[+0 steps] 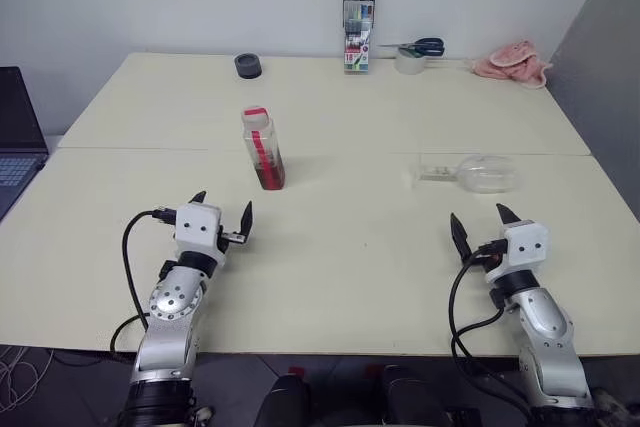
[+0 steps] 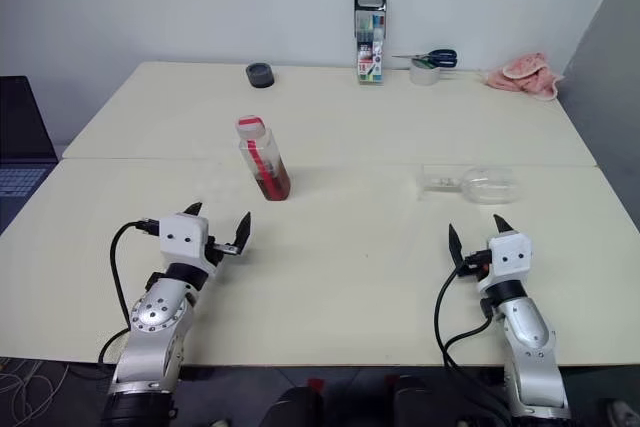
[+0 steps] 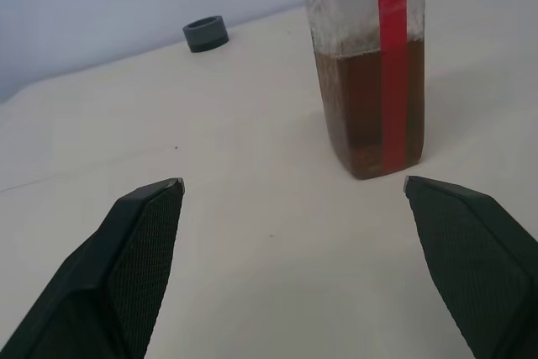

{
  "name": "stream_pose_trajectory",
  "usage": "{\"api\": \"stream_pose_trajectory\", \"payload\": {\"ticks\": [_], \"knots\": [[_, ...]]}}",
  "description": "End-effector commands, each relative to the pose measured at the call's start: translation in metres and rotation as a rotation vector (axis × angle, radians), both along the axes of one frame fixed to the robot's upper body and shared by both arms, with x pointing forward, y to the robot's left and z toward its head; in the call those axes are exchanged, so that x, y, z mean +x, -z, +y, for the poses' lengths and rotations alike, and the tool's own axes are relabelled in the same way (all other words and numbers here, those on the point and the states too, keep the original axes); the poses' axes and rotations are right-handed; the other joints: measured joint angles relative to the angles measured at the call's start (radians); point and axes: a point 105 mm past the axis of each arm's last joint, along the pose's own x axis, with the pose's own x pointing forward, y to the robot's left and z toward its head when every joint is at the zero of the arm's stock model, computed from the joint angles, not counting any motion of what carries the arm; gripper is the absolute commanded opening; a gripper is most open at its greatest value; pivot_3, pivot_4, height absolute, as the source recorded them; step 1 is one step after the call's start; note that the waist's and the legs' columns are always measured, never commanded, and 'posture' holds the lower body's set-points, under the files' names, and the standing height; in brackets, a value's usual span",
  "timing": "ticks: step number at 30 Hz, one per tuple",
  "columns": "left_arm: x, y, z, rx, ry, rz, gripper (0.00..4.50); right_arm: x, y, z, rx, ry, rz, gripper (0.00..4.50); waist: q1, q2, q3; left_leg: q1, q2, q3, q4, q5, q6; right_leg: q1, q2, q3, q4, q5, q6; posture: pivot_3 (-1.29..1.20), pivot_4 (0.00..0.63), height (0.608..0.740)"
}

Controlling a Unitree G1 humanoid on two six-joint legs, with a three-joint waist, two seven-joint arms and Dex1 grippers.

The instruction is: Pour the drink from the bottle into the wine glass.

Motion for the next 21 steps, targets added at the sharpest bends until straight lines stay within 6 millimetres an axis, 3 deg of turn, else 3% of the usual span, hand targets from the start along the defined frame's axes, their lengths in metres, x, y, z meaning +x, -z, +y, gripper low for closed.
{"api": "stream_pose_trajectory", "payload": {"ticks": [1,21], "knots": [[0.0,-0.015,-0.006,-0.006,0.037,-0.052,4.47,0.001,-0.012,-0.005,0.014,0.014,-0.05,4.5,0.0,0.0,0.0,0.0,0.0,0.0,0.0,0.0,0.0,0.0,0.0,0.0,0.0,0.0,0.0,0.0,0.15,0.74],[0.003,-0.017,-0.02,-0.028,0.092,-0.036,4.47,0.004,-0.01,-0.021,-0.007,0.104,-0.049,4.5,0.0,0.0,0.0,0.0,0.0,0.0,0.0,0.0,0.0,0.0,0.0,0.0,0.0,0.0,0.0,0.0,0.15,0.74]]}}
